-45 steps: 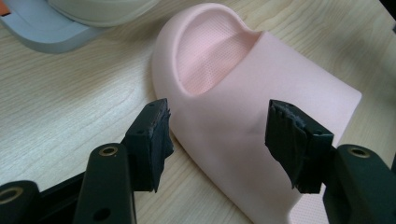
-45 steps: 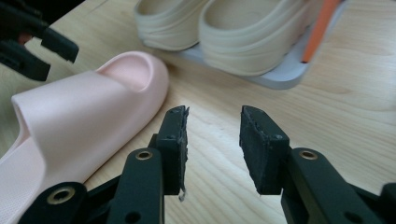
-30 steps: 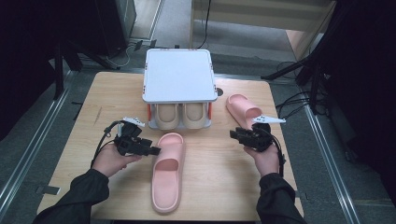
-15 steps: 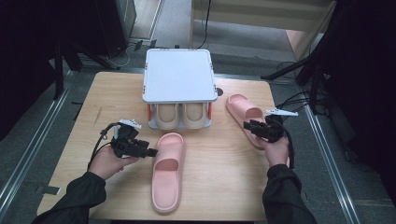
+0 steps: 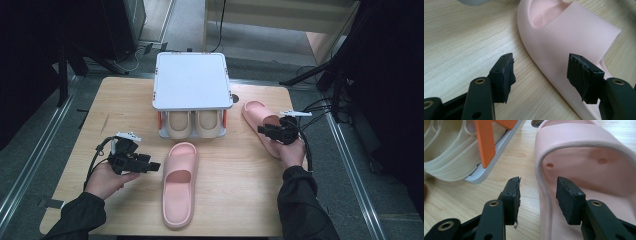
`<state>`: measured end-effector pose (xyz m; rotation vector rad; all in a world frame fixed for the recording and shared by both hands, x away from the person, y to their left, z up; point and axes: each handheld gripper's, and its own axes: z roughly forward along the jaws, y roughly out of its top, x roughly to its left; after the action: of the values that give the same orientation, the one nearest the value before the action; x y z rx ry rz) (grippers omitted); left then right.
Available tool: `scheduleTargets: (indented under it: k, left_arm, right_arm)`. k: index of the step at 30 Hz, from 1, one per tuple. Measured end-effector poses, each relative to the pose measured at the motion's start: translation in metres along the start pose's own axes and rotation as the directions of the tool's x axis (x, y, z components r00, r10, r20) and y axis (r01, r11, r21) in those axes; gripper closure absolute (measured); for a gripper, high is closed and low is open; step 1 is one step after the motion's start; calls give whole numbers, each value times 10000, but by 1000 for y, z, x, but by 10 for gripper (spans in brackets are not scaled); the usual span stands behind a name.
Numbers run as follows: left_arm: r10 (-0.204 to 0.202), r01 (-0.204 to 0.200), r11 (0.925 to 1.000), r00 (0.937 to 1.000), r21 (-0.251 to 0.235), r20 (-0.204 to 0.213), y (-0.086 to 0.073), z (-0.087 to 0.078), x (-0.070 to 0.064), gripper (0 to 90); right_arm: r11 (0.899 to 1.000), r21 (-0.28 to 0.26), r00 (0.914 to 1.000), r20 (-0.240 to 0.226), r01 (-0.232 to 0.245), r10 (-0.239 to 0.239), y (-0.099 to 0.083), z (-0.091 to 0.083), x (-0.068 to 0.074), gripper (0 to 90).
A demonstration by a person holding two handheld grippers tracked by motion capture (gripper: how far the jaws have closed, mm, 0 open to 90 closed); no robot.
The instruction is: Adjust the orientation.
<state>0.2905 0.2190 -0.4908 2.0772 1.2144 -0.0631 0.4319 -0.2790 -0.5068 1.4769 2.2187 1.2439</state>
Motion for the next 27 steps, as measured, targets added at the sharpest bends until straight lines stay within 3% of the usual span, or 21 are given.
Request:
scheduleTargets:
  k: [7, 9, 13, 20, 22, 27]
  left_arm:
    - [-209, 208, 9998, 9997, -76, -83, -8, -6, 2, 377]
    - [-339, 338, 9993, 9994, -137, -113, -9, -7, 3, 377]
    - [-336, 334, 9993, 9994, -163, -116, -10, -8, 3, 377]
    - [-310, 309, 9994, 9995, -157, -71, -9, -8, 3, 375]
    - [-320, 320, 9993, 9995, -210, -22, -8, -8, 3, 374]
    - [-68, 69, 9996, 10000, -274, 43, -6, -8, 2, 386]
  right_arm:
    - [9991, 361, 9993, 299, 228, -239, 5, 18, 4, 594]
    - [9997, 228, 9987, 494, 110, -122, 6, 21, 3, 683]
    - [9999, 143, 9975, 700, 50, -60, 7, 22, 2, 766]
    - [9989, -271, 9934, 1088, 395, -363, 14, 12, 7, 855]
    - [9992, -398, 9968, 793, -75, 107, 19, 6, 7, 856]
    - [9987, -515, 9975, 708, -43, 80, 21, -3, 12, 856]
